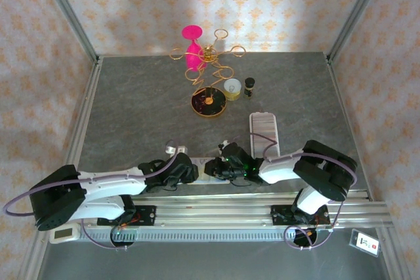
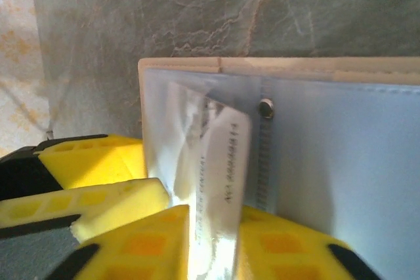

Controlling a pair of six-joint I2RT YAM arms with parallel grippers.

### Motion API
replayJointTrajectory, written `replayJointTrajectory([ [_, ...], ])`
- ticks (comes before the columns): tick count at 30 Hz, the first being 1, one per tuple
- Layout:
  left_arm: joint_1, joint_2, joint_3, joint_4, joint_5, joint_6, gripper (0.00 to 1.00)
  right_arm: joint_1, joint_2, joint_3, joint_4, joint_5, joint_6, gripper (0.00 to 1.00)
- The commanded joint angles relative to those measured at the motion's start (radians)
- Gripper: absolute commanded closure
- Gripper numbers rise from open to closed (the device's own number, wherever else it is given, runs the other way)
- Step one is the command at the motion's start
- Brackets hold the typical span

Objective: Put the credit cards into the card holder

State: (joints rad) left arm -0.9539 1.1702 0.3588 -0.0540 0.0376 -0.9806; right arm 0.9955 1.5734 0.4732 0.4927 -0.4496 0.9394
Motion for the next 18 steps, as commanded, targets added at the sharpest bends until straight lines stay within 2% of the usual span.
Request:
replayJointTrajectory([
  [1,0.023,-0.028,-0.033,0.015,0.021,-0.035,0.56,0.006,-0.006,0.031,-0.183,0.062,-0.067,0.72],
  [6,0.055,-0.062,-0.065,0.060,0.062,-0.055,0.56,0.006,-0.024,0.057,-0.233,0.092,-0.095,0.72],
  [11,0.073,-0.062,-0.089,0.110,0.108,-0.055,0.55,0.006,0.025,0.077,-0.212,0.061,-0.101,0.83],
  [18,0.079,-0.050,-0.119,0.191,0.165,-0.073,0.56,0.006,0.073,0.104,-0.213,0.032,-0.117,0.87],
])
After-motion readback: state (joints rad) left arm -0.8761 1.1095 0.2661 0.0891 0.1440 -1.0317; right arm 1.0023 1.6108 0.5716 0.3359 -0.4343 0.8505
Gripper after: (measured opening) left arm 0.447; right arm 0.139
